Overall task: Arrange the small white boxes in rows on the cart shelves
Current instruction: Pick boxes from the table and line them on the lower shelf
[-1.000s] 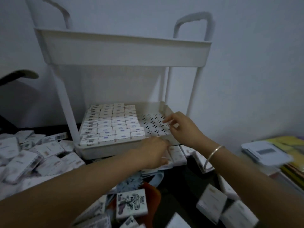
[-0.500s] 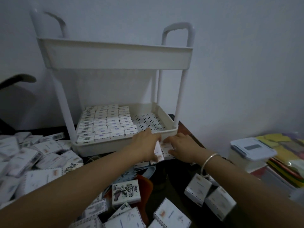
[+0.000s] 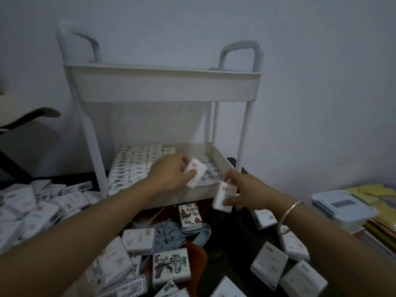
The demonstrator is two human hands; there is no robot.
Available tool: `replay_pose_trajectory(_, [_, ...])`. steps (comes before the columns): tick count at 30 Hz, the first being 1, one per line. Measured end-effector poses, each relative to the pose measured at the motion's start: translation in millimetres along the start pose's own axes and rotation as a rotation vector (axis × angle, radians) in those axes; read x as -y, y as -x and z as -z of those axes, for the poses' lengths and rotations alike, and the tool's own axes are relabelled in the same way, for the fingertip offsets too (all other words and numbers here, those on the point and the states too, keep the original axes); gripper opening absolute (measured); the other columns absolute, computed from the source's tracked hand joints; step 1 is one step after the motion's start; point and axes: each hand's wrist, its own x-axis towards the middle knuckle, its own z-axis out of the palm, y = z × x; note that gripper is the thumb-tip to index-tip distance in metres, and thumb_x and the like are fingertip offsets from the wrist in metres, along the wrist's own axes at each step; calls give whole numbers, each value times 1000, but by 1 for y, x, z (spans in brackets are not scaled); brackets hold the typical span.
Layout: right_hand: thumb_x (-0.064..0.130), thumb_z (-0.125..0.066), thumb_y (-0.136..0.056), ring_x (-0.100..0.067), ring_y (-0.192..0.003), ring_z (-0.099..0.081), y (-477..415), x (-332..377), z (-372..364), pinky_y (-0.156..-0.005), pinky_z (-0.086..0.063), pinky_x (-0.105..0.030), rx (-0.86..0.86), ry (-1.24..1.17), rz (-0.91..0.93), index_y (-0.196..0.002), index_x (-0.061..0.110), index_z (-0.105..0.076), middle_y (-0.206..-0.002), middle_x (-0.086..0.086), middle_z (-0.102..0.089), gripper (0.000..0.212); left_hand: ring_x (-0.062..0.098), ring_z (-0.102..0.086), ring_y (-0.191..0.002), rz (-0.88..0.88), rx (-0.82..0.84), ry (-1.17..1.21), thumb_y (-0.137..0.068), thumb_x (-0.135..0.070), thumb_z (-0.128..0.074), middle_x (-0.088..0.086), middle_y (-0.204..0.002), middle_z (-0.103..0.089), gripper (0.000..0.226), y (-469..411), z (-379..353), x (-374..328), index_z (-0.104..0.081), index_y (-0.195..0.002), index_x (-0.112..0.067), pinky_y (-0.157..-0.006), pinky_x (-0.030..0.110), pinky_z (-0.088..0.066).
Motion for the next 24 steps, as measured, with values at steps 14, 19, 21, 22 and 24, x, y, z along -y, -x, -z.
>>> replay_pose_trajectory(14, [34,-69,-85,1,-69,-67,-127,19,-20,-54,-54,-18,-289,-620,-43,-109,37,-51,-97,9,-66,30,22,-64,-89,328,-290,321,-87,-25,-68,2,-104,-65,25,-110,15,97,-60,-111,-26,-80,29,-52])
replay_pose_trajectory(19, [29,-65,-88,-9,-76,-65,-175,24,-33,-58,-57,-20,-337,-599,-104,-117,30,-52,-103,4,-63,32,22,-61,-82,145,-314,193,-87,-17,-66,2,-95,-66,18,-136,-3,120,-57,-102,-23,-71,31,-51])
replay_pose_trajectory(21, [27,-62,-91,-3,-74,-57,-192,25,-37,-42,-42,-6,-328,-557,-137,-126,24,-50,-106,2,-58,37,20,-62,-82,69,-292,205,-86,-13,-67,1,-93,-67,17,-143,-11,127,-59,-100,-19,-72,34,-52])
replay_pose_trajectory(22, [27,-60,-92,-2,-73,-55,-198,25,-38,-39,-38,-5,-320,-526,-152,-128,23,-48,-105,3,-56,38,19,-62,-81,43,-285,220,-85,-12,-68,-1,-91,-66,16,-146,-16,131,-60,-98,-18,-71,32,-51])
replay_pose_trajectory(24, [28,-59,-93,-7,-76,-57,-209,27,-39,-43,-41,-7,-315,-492,-172,-129,24,-47,-108,3,-56,39,15,-60,-78,21,-264,223,-85,-10,-69,-4,-87,-65,16,-152,-24,137,-59,-94,-20,-67,28,-48])
